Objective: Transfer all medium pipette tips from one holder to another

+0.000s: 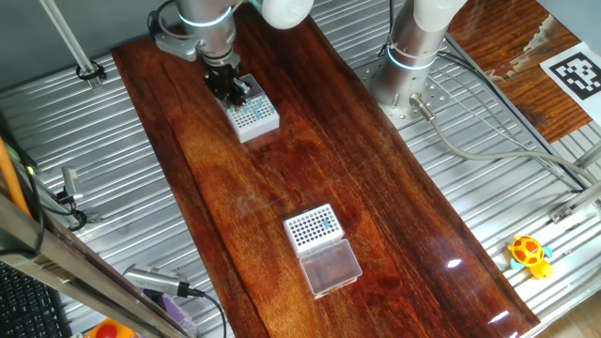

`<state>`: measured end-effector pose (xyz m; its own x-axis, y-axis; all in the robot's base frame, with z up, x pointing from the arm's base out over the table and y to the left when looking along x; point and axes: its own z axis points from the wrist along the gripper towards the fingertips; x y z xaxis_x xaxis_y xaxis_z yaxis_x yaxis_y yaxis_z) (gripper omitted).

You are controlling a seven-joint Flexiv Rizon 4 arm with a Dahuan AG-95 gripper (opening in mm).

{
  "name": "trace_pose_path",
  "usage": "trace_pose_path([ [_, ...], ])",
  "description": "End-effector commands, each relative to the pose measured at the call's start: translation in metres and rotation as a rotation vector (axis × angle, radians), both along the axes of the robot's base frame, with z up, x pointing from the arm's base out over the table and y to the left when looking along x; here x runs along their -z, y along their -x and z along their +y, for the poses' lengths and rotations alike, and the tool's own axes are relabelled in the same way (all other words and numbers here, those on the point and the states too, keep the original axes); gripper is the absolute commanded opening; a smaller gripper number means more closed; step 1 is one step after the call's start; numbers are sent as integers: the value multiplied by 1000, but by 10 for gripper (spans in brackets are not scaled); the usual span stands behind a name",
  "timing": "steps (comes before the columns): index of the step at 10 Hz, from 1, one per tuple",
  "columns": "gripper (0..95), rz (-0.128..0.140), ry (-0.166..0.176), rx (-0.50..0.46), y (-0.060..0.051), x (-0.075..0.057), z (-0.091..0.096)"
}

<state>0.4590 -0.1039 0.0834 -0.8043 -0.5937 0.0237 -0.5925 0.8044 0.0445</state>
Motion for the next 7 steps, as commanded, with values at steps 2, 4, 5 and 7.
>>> trace_pose_path([
  [2, 190, -5, 18, -35, -4, -3, -2],
  [4, 190, -10, 21, -42, -4, -3, -3],
  [5, 190, -13, 22, -48, -4, -2, -4],
  [7, 190, -16, 25, -54, -4, 0, -5],
])
